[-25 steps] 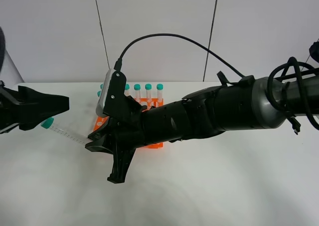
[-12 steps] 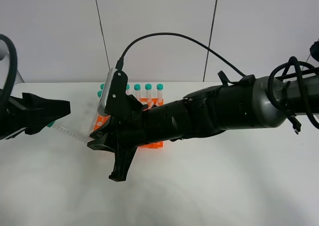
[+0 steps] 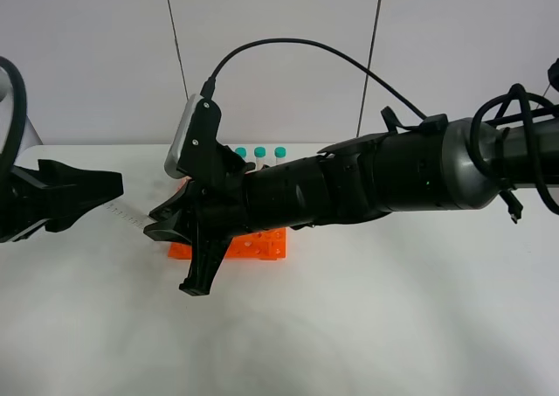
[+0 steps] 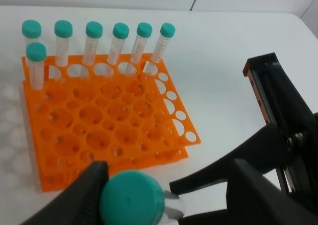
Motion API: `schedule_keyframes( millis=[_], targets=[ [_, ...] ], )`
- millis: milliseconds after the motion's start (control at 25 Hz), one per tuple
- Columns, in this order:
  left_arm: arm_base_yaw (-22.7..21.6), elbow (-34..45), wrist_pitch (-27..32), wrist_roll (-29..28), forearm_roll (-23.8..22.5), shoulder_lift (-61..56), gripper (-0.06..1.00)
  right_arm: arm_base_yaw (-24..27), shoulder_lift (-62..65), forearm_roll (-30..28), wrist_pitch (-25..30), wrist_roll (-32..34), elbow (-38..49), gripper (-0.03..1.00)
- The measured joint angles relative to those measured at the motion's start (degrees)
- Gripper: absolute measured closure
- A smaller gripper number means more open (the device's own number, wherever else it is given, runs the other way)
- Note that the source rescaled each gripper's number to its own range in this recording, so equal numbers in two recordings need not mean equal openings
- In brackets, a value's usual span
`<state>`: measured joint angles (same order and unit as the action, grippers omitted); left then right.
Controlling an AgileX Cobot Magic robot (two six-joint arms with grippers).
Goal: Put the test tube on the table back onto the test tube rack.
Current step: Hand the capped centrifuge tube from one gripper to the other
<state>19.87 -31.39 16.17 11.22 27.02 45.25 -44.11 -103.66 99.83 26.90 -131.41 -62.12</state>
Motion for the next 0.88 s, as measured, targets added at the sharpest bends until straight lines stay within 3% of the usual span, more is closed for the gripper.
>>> schedule_keyframes(
  millis=[120, 320, 560, 640, 680, 880],
  targets=[
    [0.0, 0.0, -0.8, 0.0, 0.2, 0.0, 0.0, 0.0, 0.0, 0.0, 0.0, 0.0, 0.0, 0.66],
    [0.0, 0.0, -1.2, 0.0, 0.2, 0.0, 0.42, 0.0, 0.0, 0.0, 0.0, 0.0, 0.0, 0.66],
    [0.0, 0.0, -1.2, 0.0, 0.2, 0.0, 0.64, 0.0, 0.0, 0.0, 0.0, 0.2, 0.0, 0.66],
    [0.0, 0.0, -1.2, 0.4, 0.3, 0.0, 0.87, 0.0, 0.0, 0.0, 0.0, 0.2, 0.0, 0.67],
    [0.0, 0.0, -1.2, 0.7, 0.3, 0.0, 0.93, 0.0, 0.0, 0.0, 0.0, 0.2, 0.0, 0.68],
    [0.0, 0.0, -1.2, 1.7, 0.5, 0.0, 0.93, 0.0, 0.0, 0.0, 0.3, 0.8, 0.0, 0.68]
  ],
)
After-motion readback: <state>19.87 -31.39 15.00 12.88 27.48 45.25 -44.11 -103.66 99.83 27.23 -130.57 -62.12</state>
